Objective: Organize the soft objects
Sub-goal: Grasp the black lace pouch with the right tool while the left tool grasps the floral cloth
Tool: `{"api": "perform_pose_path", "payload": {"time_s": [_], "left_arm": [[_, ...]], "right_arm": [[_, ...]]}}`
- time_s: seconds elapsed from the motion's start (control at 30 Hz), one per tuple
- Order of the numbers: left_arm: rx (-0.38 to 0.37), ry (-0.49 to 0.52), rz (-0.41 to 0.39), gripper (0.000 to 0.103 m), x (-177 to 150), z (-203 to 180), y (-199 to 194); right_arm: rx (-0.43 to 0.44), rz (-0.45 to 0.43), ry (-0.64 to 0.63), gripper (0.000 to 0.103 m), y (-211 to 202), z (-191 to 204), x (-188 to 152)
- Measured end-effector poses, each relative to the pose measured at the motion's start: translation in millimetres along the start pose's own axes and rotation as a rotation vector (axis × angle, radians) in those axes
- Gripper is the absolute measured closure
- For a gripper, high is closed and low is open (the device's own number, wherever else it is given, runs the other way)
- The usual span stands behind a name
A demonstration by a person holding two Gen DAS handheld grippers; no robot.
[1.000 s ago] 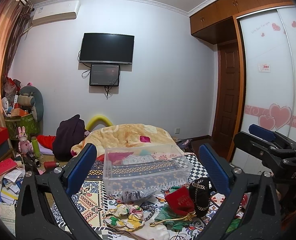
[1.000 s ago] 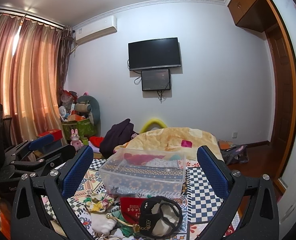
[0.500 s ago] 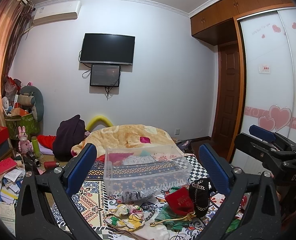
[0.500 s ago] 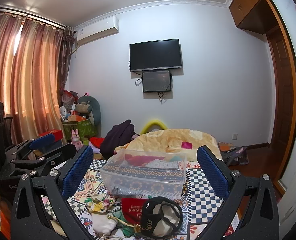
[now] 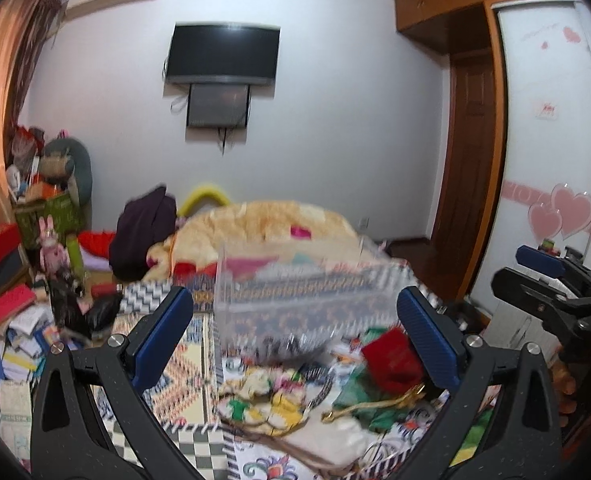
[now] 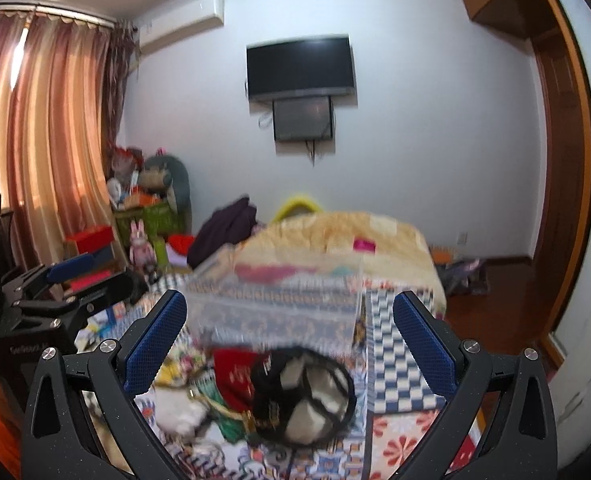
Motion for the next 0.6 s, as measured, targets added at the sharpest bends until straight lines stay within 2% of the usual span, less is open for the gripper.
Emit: {"api": "perform_pose_path", "payload": {"time_s": [0.17, 0.27, 0.33, 0.37, 0.47, 0.6], "left_arm": [[0.009, -0.008, 0.111, 0.000, -34, 5, 26], [-0.001, -0.017, 0.151, 0.000, -49, 5, 36], [-0.003, -0.024, 0.183, 0.001, -57, 6, 41], [-0.004, -0.028, 0.198, 0.004, -61, 7, 43], [-0.012, -0.043, 0.250, 0.013, -75, 10, 52], [0.002, -0.064, 0.287, 0.017, -89, 18, 59]], "right_arm": [[-0.015, 0.116, 0.013, 0.000, 14, -11, -38], [-0.013, 0.174, 0.034, 0.007, 19, -18, -54], [0.003, 0.207, 0.055, 0.018, 20, -22, -60], [0.009, 0.221, 0.066, 0.020, 21, -24, -62], [0.022, 0.240, 0.089, 0.035, 22, -27, -63], [0.051, 0.266, 0.112, 0.060, 26, -27, -66]]}}
Point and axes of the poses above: each gripper's, at about its wrist camera, not at the fingertips, and y roughly the way its jaws point, z to its left, x to its top, the point moved 8 cm from there along y, roughly the way its jaws point, and after that the axes turned 8 degrees about y, right-handed, at the moved point
